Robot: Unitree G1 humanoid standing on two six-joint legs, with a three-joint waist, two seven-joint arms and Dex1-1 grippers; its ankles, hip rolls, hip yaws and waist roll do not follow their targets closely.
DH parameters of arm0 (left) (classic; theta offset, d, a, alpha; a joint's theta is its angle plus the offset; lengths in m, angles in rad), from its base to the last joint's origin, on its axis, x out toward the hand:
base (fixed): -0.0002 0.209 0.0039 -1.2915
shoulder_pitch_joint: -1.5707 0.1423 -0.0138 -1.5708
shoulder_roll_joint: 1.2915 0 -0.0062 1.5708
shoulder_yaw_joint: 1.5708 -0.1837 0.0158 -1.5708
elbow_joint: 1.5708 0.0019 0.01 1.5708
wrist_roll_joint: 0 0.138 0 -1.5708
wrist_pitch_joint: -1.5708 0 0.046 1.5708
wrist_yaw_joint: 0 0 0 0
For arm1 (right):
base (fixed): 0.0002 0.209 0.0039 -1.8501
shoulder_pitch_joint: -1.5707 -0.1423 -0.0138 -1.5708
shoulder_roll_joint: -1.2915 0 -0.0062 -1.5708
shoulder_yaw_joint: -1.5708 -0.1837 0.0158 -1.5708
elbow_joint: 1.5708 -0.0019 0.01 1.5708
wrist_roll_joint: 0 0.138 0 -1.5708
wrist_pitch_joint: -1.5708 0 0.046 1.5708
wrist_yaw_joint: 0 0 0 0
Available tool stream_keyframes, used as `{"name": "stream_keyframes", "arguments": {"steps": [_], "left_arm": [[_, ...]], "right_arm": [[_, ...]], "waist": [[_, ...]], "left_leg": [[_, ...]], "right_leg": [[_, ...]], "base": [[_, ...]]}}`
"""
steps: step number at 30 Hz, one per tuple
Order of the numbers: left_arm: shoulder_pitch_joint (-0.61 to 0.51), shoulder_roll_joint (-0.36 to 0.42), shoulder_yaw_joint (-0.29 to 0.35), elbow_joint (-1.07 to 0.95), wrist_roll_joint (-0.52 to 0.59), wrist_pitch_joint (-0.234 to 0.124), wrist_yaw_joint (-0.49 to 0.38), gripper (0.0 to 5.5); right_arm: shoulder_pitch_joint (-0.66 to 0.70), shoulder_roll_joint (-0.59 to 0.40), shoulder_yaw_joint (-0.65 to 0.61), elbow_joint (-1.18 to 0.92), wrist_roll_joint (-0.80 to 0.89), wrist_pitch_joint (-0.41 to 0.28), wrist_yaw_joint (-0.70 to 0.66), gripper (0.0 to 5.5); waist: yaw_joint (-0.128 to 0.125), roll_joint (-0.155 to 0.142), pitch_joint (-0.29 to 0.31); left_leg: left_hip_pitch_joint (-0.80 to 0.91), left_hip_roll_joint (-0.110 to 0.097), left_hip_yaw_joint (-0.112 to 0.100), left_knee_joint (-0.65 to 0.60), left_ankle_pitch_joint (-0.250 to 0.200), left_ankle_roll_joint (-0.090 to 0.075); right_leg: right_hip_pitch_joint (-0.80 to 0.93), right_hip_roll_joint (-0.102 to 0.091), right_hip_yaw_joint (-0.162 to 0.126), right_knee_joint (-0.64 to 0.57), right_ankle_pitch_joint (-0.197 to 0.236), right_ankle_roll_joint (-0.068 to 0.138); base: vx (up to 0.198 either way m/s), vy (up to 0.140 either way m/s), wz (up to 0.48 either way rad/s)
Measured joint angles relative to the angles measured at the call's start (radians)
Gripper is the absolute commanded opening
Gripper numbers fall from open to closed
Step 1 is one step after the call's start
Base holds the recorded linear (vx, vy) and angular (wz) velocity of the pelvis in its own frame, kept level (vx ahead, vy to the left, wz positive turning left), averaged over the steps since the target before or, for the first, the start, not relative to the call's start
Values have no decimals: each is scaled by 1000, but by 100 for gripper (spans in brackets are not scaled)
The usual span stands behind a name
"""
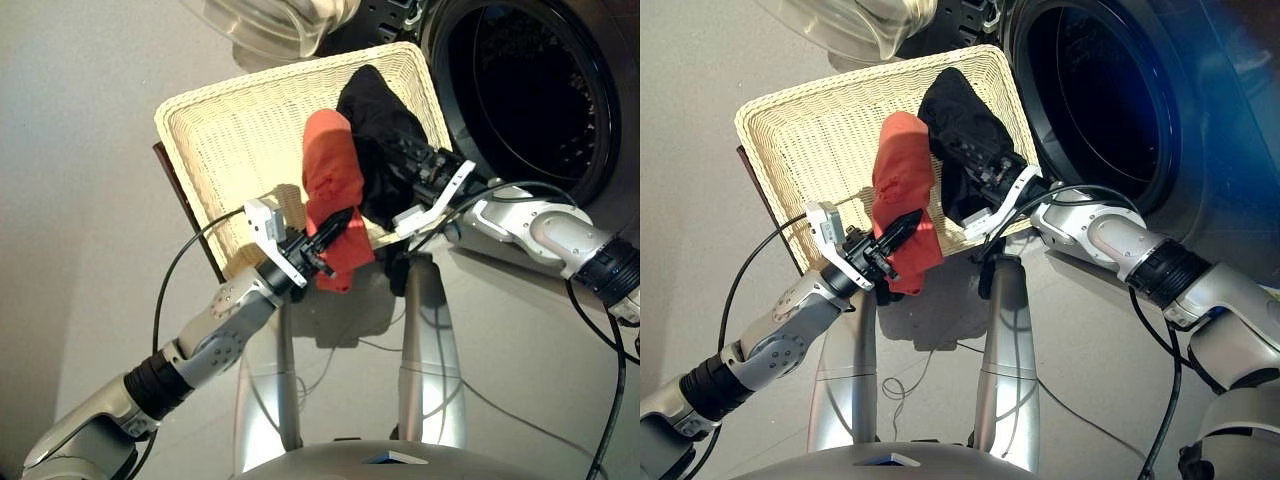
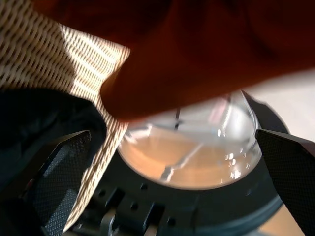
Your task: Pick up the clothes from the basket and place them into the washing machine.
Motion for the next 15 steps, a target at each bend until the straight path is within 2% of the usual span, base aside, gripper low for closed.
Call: {"name": "stream_keyframes", "arguments": {"steps": [9,15], "left_arm": [[-21,-10,-23,0,0,15,0,0],[-19,-14,-19,0,-12,14,2,0]], "right_arm": [[-66,36,64,-5,55,-59,90,550],[-64,54,64,-6,103,-59,91,550]], "waist": [[0,-1,-15],[-1,-1,-15]], "left_leg": [[0,-1,0,0,0,0],[0,0,0,0,0,0]], "right_leg": [[0,0,0,0,0,0],[0,0,0,0,0,0]], "base": [[0,0,0],[0,0,0]]}}
